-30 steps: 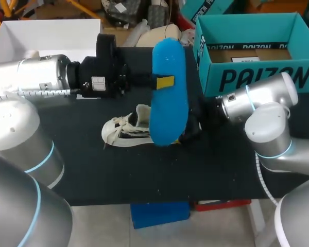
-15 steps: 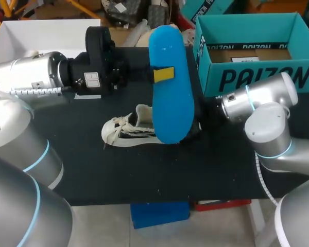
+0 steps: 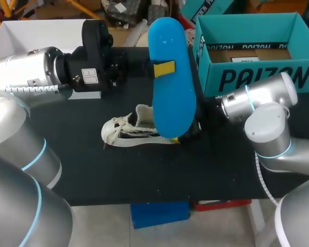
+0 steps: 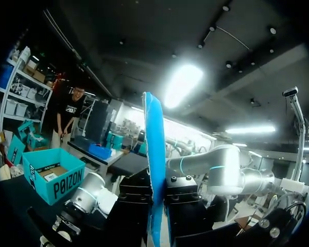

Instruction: Take the shoe out of the shoebox, open the shoe tongue, remove and reinsert the insole, then place the shoe into the shoebox

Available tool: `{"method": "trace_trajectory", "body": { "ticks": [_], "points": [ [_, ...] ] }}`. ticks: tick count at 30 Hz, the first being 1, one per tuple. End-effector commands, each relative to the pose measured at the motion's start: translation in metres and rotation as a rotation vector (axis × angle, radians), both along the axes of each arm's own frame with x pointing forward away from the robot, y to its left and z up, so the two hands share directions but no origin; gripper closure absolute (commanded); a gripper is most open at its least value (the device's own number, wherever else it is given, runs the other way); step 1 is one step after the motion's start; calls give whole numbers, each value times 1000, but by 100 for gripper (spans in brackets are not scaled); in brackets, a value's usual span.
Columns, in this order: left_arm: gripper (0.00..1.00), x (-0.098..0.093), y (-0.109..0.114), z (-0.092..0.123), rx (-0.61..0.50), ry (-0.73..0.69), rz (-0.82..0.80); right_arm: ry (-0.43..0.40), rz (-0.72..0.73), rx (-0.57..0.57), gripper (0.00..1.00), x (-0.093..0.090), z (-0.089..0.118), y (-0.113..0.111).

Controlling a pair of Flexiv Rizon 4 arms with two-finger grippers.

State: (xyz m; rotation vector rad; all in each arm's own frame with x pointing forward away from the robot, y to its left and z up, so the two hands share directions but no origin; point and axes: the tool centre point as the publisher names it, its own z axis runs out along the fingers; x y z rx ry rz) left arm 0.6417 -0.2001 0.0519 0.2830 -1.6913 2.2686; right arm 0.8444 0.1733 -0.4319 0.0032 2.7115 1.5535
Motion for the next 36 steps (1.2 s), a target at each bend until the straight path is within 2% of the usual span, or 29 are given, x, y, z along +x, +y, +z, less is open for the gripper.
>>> {"method": "trace_trajectory", "body": {
  "ticks": [1, 31, 32, 33, 34, 36],
  "points": [
    [100, -3, 1, 0, 3, 2, 7, 0, -1, -1, 100, 0, -2, 0],
    [100, -3, 1, 0, 3, 2, 7, 0, -1, -1, 100, 0, -2, 0],
    [100, -3, 1, 0, 3, 2, 7, 0, -1, -1, 89, 0, -2, 0],
    [100, -3, 1, 0, 3, 2, 7, -1, 0, 2, 64, 1, -2, -1],
    [100, -3, 1, 0, 3, 2, 7, 0, 4, 0, 0, 1, -1, -1],
    [100, -3, 1, 0, 3, 2, 7, 6, 14, -19, 0, 0, 1, -3]
  ]
}}
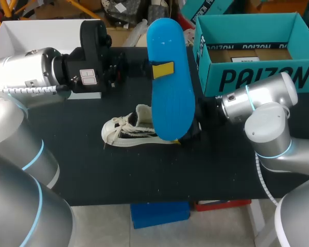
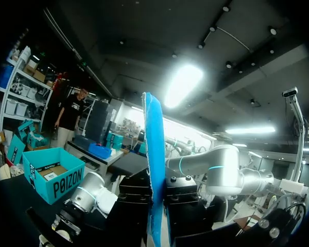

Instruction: Take the shoe out of the shoebox, open the shoe tongue, remove and reinsert the insole, then place the shoe into the shoebox

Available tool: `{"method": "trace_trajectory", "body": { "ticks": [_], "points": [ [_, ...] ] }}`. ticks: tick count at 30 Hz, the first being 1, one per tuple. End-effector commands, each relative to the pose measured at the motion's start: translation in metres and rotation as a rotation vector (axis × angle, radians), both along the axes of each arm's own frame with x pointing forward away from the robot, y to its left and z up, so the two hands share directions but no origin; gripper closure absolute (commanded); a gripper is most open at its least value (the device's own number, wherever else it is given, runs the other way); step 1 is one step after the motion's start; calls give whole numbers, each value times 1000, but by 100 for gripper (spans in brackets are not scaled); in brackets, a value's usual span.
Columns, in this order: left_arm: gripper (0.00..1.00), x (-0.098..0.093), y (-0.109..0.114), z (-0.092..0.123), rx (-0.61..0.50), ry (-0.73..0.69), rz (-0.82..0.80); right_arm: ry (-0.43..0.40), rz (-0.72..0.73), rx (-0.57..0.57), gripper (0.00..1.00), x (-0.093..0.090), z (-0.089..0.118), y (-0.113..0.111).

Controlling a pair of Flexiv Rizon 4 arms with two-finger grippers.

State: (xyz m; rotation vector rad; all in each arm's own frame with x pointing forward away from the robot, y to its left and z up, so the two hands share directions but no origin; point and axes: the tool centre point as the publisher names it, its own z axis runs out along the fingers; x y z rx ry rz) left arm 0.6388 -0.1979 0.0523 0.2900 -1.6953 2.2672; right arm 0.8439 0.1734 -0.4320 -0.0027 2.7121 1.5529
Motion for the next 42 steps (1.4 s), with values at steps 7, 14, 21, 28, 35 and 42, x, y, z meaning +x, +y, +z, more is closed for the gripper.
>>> {"method": "trace_trajectory", "body": {
  "ticks": [7, 14, 21, 28, 35, 42],
  "points": [
    [100, 0, -1, 0, -1, 0, 3, 22, 20, -184, 0, -3, 16, -8],
    [100, 0, -1, 0, -1, 0, 3, 10, 40, -457, 0, -2, 34, -14],
    [100, 0, -1, 0, -1, 0, 3, -2, 28, -637, 0, -5, 38, -14],
    [100, 0, -1, 0, -1, 0, 3, -4, 34, -763, 0, -6, 30, -9],
    [100, 0, -1, 0, -1, 0, 3, -13, 27, -810, 0, -6, 27, -7],
    [100, 0, -1, 0, -1, 0, 3, -25, 24, -876, 0, -6, 20, -2]
  ]
}}
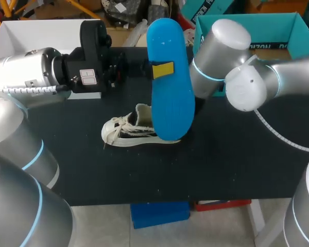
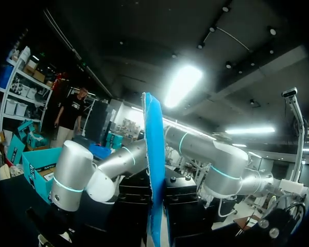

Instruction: Take the shoe out of the shoebox, open the shoe tongue, remove and reinsert the insole, then place the shoe into the shoebox

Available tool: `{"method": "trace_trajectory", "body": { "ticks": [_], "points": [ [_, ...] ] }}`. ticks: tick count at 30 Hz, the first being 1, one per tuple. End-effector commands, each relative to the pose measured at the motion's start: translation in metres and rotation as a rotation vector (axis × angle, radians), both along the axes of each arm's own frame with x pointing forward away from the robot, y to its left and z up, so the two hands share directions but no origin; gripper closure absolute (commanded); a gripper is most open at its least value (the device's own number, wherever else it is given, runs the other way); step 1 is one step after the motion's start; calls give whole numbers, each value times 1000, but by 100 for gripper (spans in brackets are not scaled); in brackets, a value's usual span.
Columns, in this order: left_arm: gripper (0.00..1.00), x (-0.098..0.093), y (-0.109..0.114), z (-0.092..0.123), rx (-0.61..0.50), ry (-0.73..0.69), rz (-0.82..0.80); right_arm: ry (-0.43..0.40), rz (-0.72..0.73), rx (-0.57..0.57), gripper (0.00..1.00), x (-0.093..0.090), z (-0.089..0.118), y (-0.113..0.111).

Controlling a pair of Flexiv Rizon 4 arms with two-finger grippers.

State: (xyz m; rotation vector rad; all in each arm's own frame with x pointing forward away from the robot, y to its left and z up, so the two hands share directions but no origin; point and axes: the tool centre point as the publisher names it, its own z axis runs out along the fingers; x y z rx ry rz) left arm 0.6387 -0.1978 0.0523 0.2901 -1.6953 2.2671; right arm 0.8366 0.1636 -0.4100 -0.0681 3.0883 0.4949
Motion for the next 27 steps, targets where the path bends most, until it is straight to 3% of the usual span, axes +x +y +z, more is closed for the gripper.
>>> {"method": "trace_trajectory", "body": {
  "ticks": [1, 17, 27],
  "points": [
    [100, 0, -1, 0, -1, 0, 3, -18, -5, -160, 0, 2, -3, 7],
    [100, 0, -1, 0, -1, 0, 3, -20, 39, -240, 0, 14, -1, 11],
    [100, 0, -1, 0, -1, 0, 3, -6, 39, -247, 0, 11, -3, 10]
  ]
}}
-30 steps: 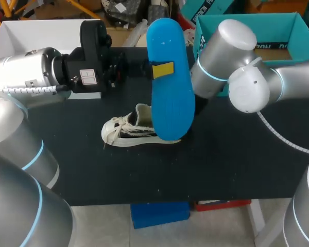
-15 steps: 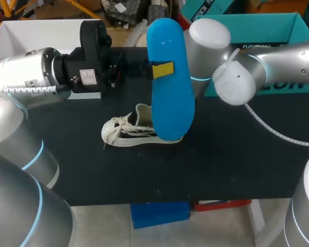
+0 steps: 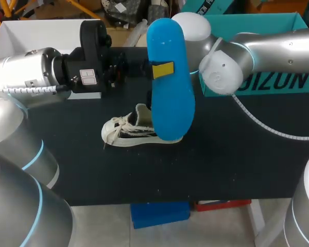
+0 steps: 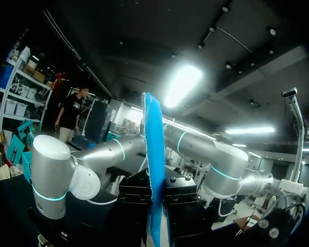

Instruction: Take the shoe out of the shoebox, open the shoe tongue, remove and reinsert the insole, then place the shoe into the shoebox

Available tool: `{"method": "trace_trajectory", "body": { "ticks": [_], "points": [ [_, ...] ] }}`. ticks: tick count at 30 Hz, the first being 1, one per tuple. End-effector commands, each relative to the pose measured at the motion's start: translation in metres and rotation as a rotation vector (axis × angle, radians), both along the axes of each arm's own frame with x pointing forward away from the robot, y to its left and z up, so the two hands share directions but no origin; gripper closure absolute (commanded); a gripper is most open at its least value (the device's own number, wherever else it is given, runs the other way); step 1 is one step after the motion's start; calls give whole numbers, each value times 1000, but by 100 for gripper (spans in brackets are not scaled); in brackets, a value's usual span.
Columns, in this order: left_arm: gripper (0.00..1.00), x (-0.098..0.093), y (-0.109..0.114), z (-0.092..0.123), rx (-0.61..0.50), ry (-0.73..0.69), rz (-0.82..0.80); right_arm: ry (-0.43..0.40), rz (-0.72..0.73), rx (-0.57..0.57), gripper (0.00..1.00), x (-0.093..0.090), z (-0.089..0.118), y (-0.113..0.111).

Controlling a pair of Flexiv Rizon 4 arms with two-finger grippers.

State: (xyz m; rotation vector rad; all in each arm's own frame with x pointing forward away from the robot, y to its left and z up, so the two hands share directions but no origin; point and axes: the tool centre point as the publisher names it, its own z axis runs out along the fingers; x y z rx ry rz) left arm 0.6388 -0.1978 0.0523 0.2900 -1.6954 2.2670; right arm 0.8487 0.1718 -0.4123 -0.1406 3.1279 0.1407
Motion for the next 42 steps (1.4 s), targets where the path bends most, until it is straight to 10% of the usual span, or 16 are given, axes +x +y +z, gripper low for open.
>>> {"method": "trace_trajectory", "body": {
  "ticks": [1, 9, 42],
  "points": [
    [100, 0, -1, 0, -1, 0, 3, 1, -8, -19, 0, -3, -1, 2],
    [100, 0, -1, 0, -1, 0, 3, 20, -8, 21, 0, -10, -1, -4],
    [100, 0, -1, 0, -1, 0, 3, 51, 35, 825, 0, 2, 0, -12]
  ]
}}
